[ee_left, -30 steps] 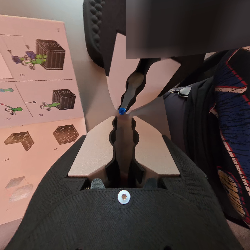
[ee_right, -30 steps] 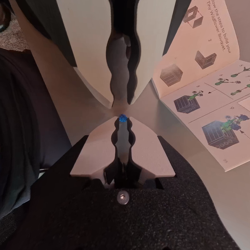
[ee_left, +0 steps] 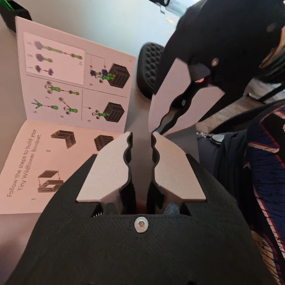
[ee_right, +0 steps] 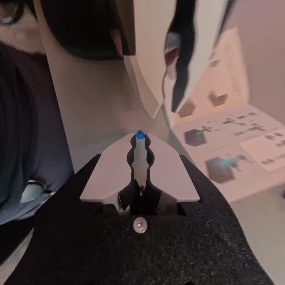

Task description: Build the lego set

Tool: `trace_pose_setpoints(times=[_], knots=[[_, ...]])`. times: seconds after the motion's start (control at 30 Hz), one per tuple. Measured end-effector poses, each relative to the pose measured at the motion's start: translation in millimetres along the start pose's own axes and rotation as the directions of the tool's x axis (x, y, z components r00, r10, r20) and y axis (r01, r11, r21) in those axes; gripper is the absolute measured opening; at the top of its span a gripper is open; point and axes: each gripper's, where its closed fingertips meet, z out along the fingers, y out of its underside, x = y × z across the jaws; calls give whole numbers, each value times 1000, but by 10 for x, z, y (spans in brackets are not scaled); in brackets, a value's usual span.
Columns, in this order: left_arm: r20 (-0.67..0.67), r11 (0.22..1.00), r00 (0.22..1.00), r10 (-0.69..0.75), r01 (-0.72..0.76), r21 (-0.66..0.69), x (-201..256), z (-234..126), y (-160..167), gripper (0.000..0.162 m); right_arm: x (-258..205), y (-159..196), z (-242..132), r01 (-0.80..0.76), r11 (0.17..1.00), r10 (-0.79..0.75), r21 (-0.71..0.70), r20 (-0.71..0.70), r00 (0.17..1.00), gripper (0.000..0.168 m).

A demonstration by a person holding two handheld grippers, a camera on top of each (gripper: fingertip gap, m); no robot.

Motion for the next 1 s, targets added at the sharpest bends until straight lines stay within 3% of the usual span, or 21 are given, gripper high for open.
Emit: trace_pose_setpoints(times=[0.07, 0.17, 0.27, 0.4, 0.53, 0.77, 0.87, 0.93, 1.0], knots=[[7, 996, 999, -47, 46, 81, -52, -68, -106, 24, 180, -160, -241, 32, 985, -11, 167, -124, 992, 11], [-7, 931, 989, -146, 140, 337, -148, -275, -446, 24, 469, -337, -682, 171, 927, -23, 333, -404, 914, 11], [-43, 799, 981, -187, 177, 575, -94, -457, -831, 24, 596, -464, -1028, 337, 862, -19, 378, -641, 767, 11], [-42, 792, 994, -98, 103, 602, 227, -303, -1088, 24, 613, -525, -1212, 471, 822, -27, 321, -804, 594, 11], [13, 784, 998, -55, 35, 620, 307, -273, -1238, 16, 545, -532, -1329, 534, 791, -27, 299, -855, 519, 11], [-39, 823, 999, 15, 10, 567, 500, -207, -1245, 17, 410, -508, -1417, 614, 763, -95, 203, -904, 417, 11], [-47, 822, 997, 55, -18, 570, 575, -205, -1251, 9, 349, -534, -1446, 641, 746, -116, 182, -912, 394, 11], [-54, 814, 996, 67, -24, 581, 611, -228, -1253, 9, 315, -553, -1462, 646, 731, -109, 219, -898, 427, 11], [-148, 791, 988, 47, 53, 610, 681, -281, -1262, 9, 258, -579, -1490, 633, 693, -66, 346, -843, 533, 16]])
